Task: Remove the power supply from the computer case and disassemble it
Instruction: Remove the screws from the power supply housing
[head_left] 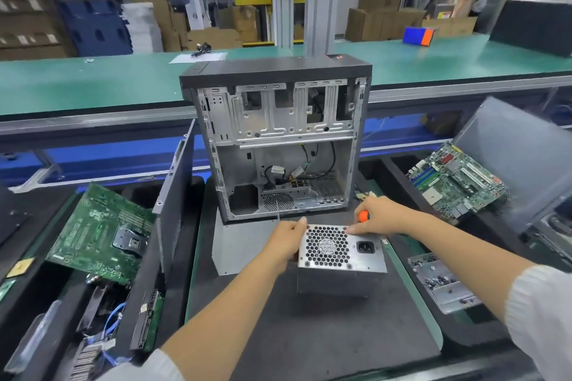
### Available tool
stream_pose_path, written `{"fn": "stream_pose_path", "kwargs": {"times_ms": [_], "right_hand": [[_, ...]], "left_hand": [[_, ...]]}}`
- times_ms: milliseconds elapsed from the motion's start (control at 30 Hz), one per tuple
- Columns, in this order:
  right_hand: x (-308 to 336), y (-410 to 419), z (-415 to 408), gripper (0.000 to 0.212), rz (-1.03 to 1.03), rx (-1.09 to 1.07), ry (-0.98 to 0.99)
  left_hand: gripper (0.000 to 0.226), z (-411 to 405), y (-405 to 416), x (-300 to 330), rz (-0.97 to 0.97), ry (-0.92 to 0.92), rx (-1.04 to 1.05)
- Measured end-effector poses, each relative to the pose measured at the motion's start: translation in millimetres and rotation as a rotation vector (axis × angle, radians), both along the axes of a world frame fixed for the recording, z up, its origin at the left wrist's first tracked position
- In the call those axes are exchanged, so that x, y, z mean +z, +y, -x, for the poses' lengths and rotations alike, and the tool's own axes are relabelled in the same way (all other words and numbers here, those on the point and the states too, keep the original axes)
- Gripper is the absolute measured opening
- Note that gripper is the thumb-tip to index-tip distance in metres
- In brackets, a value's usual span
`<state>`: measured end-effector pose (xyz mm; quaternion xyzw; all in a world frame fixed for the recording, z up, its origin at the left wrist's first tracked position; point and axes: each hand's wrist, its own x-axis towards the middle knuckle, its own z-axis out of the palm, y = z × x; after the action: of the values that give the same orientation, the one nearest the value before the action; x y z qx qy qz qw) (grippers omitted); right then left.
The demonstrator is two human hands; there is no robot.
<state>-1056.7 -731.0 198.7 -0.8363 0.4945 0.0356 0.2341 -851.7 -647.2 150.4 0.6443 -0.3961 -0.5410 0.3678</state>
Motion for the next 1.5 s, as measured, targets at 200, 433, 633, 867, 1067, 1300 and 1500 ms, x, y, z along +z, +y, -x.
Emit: {"fn": "stream_pose_path", "kwargs": {"times_ms": [200, 433, 633, 867, 1067, 1300, 1500], "right_hand": [[0, -29, -6, 0.046, -0.015, 0.033, -0.034], [10, -55, -8, 0.036, 0.004, 0.103, -0.070], [55, -53, -44, 0.034, 0.150, -0.002, -0.537], [99, -14, -88, 0.022, 0.053, -0.013, -0.986], [106, 6, -83, 0.007, 0.009, -0.117, -1.231], [83, 23, -68, 0.005, 0.062, -0.217, -1.354], [69, 34, -69, 0.009, 0.056, -0.196, -1.336]], "left_hand": [[0.039, 8, -8, -3, -0.089, 0.147, 0.168], [0.037, 3, -7, -16, -0.052, 0.226, 0.102], [0.027, -6, -7, -12, 0.043, 0.130, 0.025], [0.023, -10, 3, -4, 0.087, 0.234, -0.134], [0.026, -16, 7, -7, 0.080, 0.272, -0.173], [0.028, -14, 6, -13, 0.110, 0.305, -0.159], [0.028, -14, 9, -16, 0.136, 0.303, -0.142]]}}
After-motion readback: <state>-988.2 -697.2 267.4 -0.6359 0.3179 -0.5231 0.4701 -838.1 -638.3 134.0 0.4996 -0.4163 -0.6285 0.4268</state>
